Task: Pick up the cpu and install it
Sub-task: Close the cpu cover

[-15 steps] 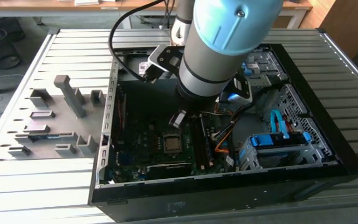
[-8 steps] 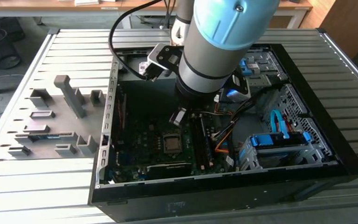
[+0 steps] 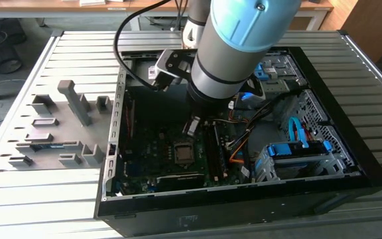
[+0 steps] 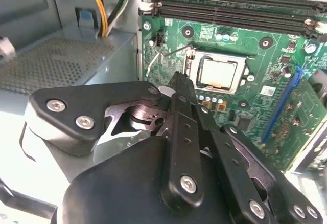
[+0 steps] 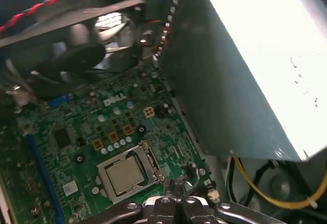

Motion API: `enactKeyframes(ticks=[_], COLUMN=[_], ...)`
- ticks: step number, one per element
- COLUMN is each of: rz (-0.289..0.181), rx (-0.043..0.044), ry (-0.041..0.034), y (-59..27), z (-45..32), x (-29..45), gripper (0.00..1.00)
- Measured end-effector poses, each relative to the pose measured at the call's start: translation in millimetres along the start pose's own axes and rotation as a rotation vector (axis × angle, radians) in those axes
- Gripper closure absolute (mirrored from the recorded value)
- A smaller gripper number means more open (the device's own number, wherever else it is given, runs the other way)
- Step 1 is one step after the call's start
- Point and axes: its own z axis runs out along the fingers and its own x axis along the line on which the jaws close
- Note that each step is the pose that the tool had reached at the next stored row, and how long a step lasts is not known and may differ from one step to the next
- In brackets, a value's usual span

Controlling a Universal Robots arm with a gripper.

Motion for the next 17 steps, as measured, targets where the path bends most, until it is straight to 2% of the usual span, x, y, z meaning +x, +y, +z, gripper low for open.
enactKeyframes(ticks=[5, 6, 7, 9, 17], rz=[-0.084, -0.097, -0.105, -0.115, -0.127], rx=[-0.0143, -0.0153, -0.0135, -0.0060, 0.0389], ry=[0.0212, 0.0278, 0.0390, 0.0681, 0.2104], y=[0.0, 0.0, 0.0, -0.1, -0.1], z=[0.2, 0.2, 0.3, 0.5, 0.6], x=[0.1, 0.1, 0.1, 0.1, 0.1], gripper=[0.90, 0.90, 0.90, 0.90, 0.90])
